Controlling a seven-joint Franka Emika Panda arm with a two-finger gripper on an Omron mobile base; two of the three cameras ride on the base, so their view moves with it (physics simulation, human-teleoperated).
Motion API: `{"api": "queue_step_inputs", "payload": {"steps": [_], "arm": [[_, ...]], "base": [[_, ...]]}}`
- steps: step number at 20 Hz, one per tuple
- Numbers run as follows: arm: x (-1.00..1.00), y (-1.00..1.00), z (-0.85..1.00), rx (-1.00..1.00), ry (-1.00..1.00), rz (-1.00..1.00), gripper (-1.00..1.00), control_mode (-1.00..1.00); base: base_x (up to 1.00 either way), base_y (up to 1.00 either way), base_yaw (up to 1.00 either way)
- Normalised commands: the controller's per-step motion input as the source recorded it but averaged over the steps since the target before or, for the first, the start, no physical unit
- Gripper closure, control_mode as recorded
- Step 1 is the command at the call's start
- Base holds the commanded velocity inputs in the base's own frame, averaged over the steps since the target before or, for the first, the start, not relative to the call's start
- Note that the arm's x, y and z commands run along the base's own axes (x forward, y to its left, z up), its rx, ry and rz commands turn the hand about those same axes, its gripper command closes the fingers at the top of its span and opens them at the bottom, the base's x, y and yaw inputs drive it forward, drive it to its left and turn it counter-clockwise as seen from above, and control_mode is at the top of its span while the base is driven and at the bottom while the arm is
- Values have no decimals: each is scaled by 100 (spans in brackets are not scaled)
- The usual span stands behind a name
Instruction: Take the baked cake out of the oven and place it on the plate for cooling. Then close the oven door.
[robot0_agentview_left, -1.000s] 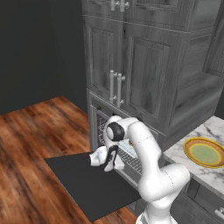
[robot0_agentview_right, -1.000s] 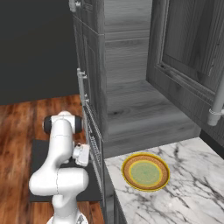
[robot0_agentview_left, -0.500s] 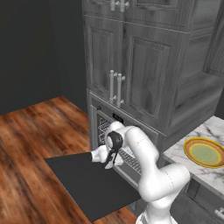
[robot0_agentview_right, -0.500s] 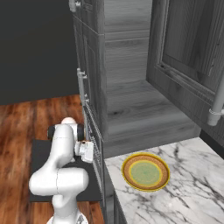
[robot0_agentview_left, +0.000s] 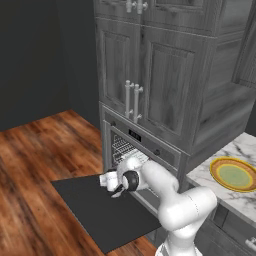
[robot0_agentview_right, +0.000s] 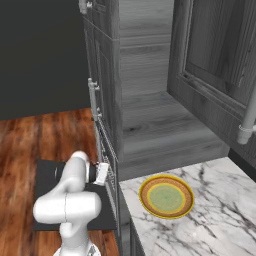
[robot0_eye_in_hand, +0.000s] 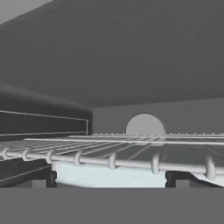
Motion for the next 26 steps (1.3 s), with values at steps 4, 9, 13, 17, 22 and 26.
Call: {"api": "queue_step_inputs", "payload": {"steps": [4, 9, 13, 17, 22, 26], "arm": [[23, -33, -53, 10, 11, 0, -100, -100], [1, -61, -75, 19, 28, 2, -100, -100], [-4, -78, -84, 27, 44, 9, -100, -100], [-47, -46, -95, 23, 54, 20, -100, -100], [-91, -5, -79, 16, 59, 31, -100, -100], [-100, 1, -97, 12, 55, 36, -100, -100]], "base": [[0, 0, 0], [0, 0, 0], [0, 0, 0], [0, 0, 0], [0, 0, 0], [0, 0, 0]]}}
